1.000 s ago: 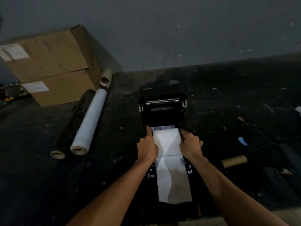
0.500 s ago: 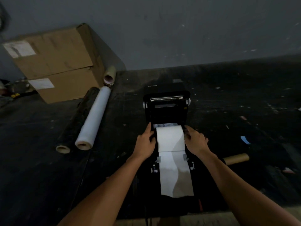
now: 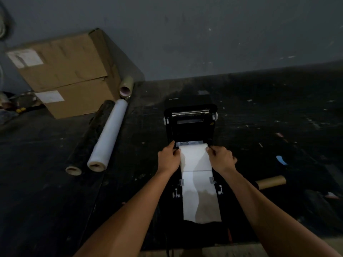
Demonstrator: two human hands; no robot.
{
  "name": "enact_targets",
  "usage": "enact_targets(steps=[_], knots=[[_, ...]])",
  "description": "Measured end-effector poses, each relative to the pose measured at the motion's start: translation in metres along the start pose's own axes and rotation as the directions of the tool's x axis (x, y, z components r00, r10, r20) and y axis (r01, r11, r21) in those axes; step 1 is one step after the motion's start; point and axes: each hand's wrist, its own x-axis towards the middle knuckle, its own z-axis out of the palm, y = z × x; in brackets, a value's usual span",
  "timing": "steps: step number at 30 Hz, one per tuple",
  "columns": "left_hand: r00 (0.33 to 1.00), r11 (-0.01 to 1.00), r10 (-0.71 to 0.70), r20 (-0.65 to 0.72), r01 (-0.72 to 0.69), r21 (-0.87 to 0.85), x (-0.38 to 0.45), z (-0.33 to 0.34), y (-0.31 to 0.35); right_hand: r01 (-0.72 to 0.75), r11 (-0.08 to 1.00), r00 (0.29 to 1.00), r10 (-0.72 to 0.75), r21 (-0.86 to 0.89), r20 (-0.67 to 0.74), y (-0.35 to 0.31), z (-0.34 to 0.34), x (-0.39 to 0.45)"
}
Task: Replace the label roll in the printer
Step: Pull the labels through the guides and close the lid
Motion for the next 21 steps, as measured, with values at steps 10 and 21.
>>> enact_targets(steps=[10, 21], knots=[[0.981, 0.950, -0.195, 0.001, 0.189, -0.250, 0.005, -0.001, 0.002, -0.090, 0.953, 0.996, 0.086, 0.289, 0.027, 0.010, 0.001, 0.004], [0.980, 0.947, -0.190, -0.055, 0.169, -0.273, 0.001, 0.005, 0.003, -0.178, 0.876, 0.982, 0.189, 0.448, 0.020, 0.012, 0.008, 0.013]])
